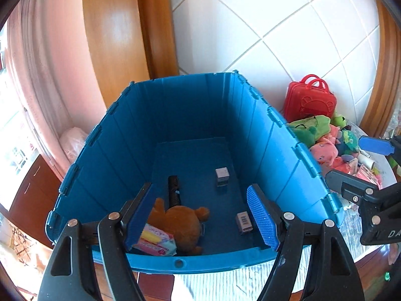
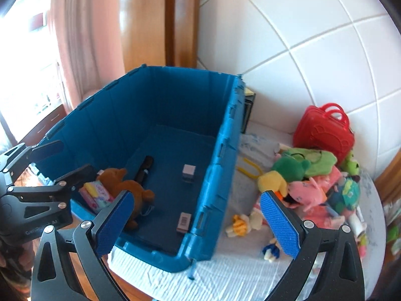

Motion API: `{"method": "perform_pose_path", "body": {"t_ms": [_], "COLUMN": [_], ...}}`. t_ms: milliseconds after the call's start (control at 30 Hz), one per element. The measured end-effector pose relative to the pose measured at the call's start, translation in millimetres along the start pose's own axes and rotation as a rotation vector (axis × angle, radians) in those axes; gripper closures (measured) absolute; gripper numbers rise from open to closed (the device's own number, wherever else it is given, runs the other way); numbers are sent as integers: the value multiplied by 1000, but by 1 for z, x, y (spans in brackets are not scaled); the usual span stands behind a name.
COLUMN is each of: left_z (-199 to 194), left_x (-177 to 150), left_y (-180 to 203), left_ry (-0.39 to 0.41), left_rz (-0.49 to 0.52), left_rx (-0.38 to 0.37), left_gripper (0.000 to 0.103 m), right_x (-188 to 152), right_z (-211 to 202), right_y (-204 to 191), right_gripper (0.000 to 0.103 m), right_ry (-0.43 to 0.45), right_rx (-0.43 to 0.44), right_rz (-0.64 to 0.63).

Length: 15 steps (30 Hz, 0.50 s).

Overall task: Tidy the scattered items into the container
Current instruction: 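Withdraw both open grippers from the bin back toward the pile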

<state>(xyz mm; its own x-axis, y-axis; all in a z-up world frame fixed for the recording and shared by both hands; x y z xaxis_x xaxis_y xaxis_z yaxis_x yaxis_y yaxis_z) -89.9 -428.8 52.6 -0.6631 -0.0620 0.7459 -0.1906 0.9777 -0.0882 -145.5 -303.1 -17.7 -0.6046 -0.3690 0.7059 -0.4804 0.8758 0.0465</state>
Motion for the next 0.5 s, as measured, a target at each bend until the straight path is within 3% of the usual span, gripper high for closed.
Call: {"method": "perform_pose_path", "body": {"t_ms": [500], "left_z": [1], "left_x": [20], "left_y": [127], "left_ry": [63], "left_rz": [99], "left_rx": [-68], "left_gripper": [28], "right_x": [-42], "right_z": [-27], "right_y": [118], "right_gripper": [1], "right_ry": [59], "right_rx": [-115], "right_rz": [112]}}
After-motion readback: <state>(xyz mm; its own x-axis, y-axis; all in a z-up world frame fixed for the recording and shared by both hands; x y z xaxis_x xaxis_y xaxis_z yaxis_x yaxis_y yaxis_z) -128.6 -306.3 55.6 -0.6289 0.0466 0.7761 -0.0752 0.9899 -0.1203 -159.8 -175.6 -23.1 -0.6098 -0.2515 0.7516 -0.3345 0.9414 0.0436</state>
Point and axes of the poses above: each gripper's, at about its wrist camera, not at the fingertips, and z roughly the way its jaws point, y to its right, x to its top, the point moved 1 cm from there along z, roughly the way its jaws point
